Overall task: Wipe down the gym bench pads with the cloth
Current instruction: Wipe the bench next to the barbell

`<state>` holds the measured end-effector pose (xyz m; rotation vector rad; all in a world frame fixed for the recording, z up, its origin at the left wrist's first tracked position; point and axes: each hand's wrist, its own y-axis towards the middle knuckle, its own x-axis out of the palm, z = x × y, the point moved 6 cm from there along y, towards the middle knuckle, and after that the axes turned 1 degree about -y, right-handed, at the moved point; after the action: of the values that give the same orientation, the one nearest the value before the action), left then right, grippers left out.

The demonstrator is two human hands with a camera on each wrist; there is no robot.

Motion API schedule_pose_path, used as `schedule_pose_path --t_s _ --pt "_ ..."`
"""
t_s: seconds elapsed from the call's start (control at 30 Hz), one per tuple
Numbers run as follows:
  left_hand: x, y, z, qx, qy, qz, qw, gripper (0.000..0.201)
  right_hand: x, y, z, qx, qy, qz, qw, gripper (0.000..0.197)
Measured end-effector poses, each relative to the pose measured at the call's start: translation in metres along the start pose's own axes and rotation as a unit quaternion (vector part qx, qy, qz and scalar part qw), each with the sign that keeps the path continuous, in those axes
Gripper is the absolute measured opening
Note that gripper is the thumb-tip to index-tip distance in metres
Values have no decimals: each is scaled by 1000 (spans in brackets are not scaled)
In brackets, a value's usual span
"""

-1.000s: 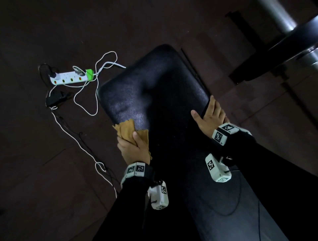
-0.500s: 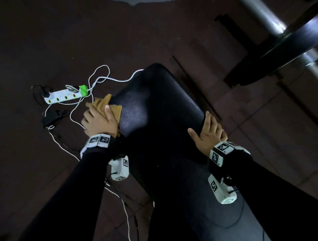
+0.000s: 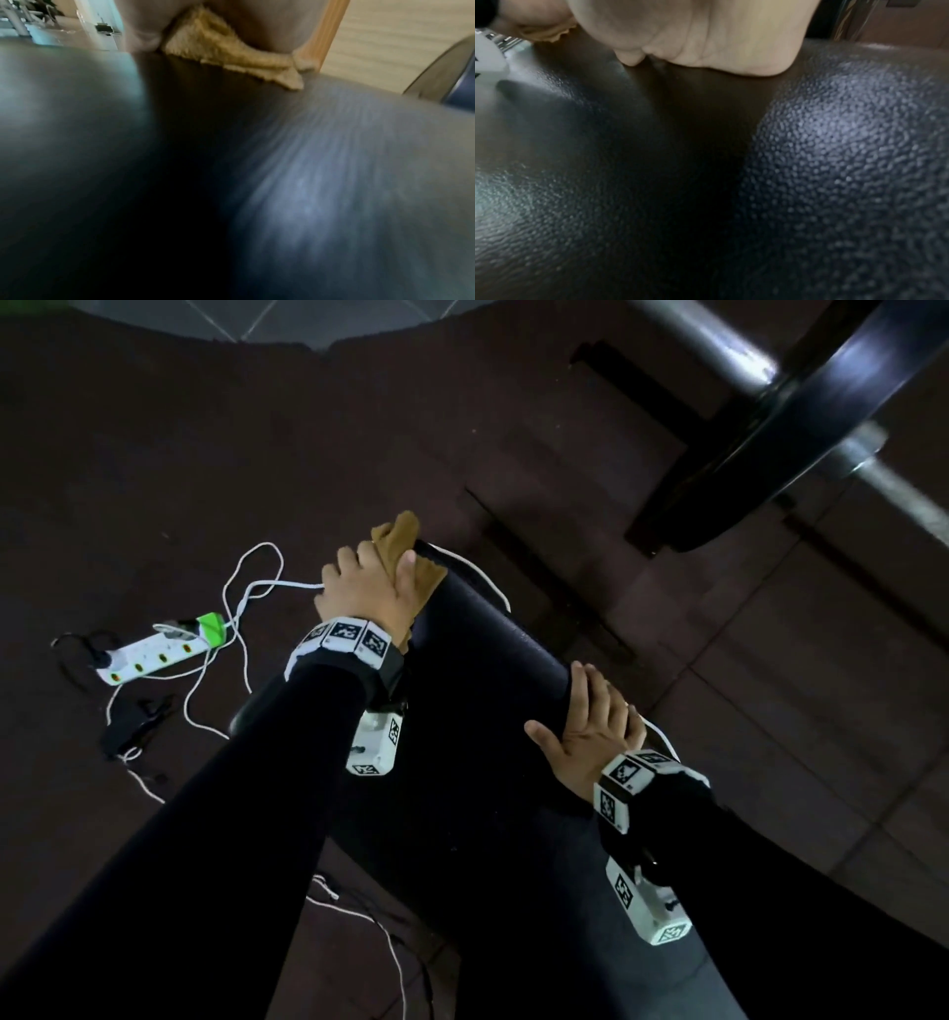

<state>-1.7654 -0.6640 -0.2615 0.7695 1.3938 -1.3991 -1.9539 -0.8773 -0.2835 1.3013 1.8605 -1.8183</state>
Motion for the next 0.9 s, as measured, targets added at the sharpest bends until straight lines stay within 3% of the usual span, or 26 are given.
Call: schedule_pose_path --t_s 0.13,0.2,0.33,0.5,0.6,0.7,0.77,0.9 --pt "2 14 22 57 35 -15 998 61 3 4 1 -17 -12 -51 999 120" --pt "3 17 33 85 55 -16 995 58 4 4 1 -19 -7 -73 997 111" --pt "10 17 57 159 122 -26 979 55 -1 1 0 9 -15 7 1000 87" --pt "23 -1 88 272 204 -48 939 53 -1 2 -1 6 -2 11 1000 88" --pt "34 -21 104 307 214 -58 925 52 -3 -2 -2 1 -1 24 1000 93" --pt "41 -38 114 318 218 -65 921 52 -9 -3 -2 -36 89 -20 995 84" --pt "47 -53 121 330 208 -58 919 51 -23 -7 3 -48 172 27 984 77" --pt "67 -109 148 377 162 -59 910 48 -41 -17 51 30 379 76 922 57"
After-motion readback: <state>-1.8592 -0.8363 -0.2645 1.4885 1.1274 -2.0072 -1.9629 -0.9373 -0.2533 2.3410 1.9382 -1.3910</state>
